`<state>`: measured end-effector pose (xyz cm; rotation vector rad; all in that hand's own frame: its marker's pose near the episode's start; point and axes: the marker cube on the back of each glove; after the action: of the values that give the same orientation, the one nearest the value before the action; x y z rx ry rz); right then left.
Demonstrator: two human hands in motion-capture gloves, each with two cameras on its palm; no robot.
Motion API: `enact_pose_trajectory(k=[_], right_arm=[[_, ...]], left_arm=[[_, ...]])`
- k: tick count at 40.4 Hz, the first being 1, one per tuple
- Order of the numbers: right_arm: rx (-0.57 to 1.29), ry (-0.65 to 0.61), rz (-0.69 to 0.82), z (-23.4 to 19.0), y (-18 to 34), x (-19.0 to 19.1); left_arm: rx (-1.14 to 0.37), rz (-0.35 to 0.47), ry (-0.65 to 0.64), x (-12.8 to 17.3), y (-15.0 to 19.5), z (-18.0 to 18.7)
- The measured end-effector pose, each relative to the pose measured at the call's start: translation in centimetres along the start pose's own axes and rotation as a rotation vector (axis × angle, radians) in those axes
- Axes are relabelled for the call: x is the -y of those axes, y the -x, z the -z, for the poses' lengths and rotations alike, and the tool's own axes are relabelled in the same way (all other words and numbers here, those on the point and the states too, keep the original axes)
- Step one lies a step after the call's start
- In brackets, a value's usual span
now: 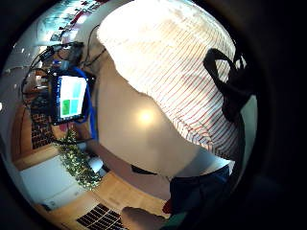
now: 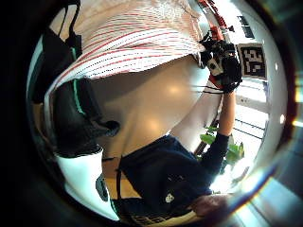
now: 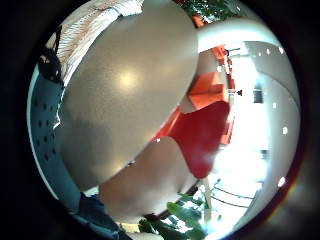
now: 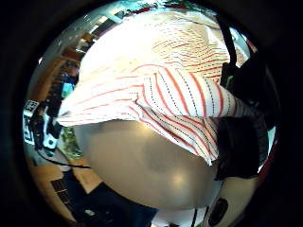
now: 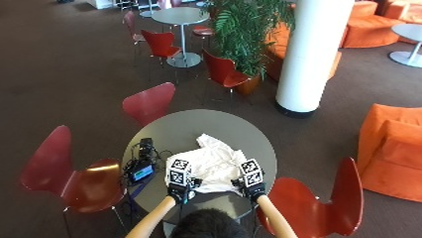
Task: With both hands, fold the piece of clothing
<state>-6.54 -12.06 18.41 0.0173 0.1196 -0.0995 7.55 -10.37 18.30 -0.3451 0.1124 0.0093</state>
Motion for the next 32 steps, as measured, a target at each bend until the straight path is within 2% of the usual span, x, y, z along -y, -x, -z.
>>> enact_pose_trajectory(k=[6, 11, 14, 17, 21, 24, 28, 32], right_arm=[[-0.204, 0.192, 0.026, 1.4, 0.2, -4.1], [-0.128, 0.279, 0.221, 0.8, 1.3, -4.7], [-0.104, 0.302, 0.268, 4.2, 1.7, -6.6], [-0.131, 0.265, 0.265, 8.2, 1.9, -7.5], [-0.206, 0.159, 0.211, 13.6, 2.3, -7.0], [-0.257, 0.07, 0.166, 16.5, 2.7, -5.5], [-0.287, -0.052, 0.096, 16.3, 3.2, -0.5], [-0.234, -0.055, 0.03, 13.2, 3.7, 5.0]], left_arm=[[0.018, -0.16, -0.188, -1.3, -0.3, -2.5], [0.022, -0.216, -0.205, -4.5, -0.2, -3.4], [0.008, -0.253, -0.22, -6.9, -0.2, -3.2], [-0.008, -0.272, -0.242, -9.1, 0.0, -2.2], [-0.025, -0.247, -0.303, -10.8, 0.7, 0.5], [-0.035, -0.201, -0.37, -10.2, 1.6, 2.4], [-0.02, -0.121, -0.422, -7.0, 3.2, 3.6], [-0.012, -0.038, -0.366, -2.3, 4.7, 3.1]])
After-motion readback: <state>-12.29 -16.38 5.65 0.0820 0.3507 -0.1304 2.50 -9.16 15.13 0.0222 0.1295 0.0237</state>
